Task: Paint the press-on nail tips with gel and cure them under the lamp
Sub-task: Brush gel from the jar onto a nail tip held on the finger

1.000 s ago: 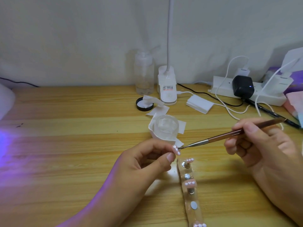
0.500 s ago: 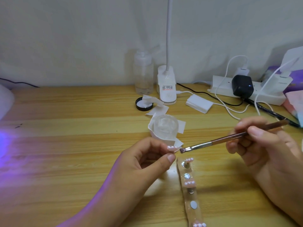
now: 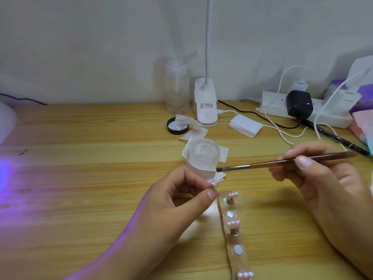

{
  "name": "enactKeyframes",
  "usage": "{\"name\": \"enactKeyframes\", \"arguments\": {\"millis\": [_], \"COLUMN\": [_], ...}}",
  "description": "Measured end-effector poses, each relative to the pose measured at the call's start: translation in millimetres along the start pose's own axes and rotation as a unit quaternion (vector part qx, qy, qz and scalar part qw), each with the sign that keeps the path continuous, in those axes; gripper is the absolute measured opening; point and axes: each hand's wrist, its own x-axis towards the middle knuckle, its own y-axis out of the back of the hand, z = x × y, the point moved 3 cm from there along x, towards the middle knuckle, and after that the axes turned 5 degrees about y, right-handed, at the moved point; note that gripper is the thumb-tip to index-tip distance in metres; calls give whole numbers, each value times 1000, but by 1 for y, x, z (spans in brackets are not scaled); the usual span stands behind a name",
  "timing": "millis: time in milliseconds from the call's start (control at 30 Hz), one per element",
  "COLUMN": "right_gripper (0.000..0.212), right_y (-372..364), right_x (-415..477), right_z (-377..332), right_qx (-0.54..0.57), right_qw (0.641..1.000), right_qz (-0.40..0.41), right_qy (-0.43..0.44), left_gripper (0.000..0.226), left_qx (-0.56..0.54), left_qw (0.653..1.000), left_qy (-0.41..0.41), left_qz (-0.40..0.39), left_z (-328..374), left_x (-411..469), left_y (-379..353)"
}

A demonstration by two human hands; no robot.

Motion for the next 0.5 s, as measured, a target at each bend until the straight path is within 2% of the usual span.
{"name": "enactKeyframes", "arguments": {"millis": [200, 333, 400, 500], "right_gripper": [24, 27, 24, 7], "right_y": [8, 7, 7, 5], "right_x": [7, 9, 8, 7], "right_z": [5, 6, 8, 6], "right_qx": [86, 127, 141, 125], "right_qw": [995, 989, 987, 989], "right_qz": [42, 31, 23, 9], "right_qy": [-42, -65, -77, -80], "left_gripper": [26, 30, 31, 29], "left_qx": [-19, 10, 17, 23], "left_qw": [1000, 1000, 1000, 1000], "left_qy": [-4, -6, -6, -6], "left_qz": [-20, -14, -9, -9], "left_z": [2, 2, 2, 2], "left_x": [1, 0, 0, 0], "left_y": [0, 1, 1, 0]}}
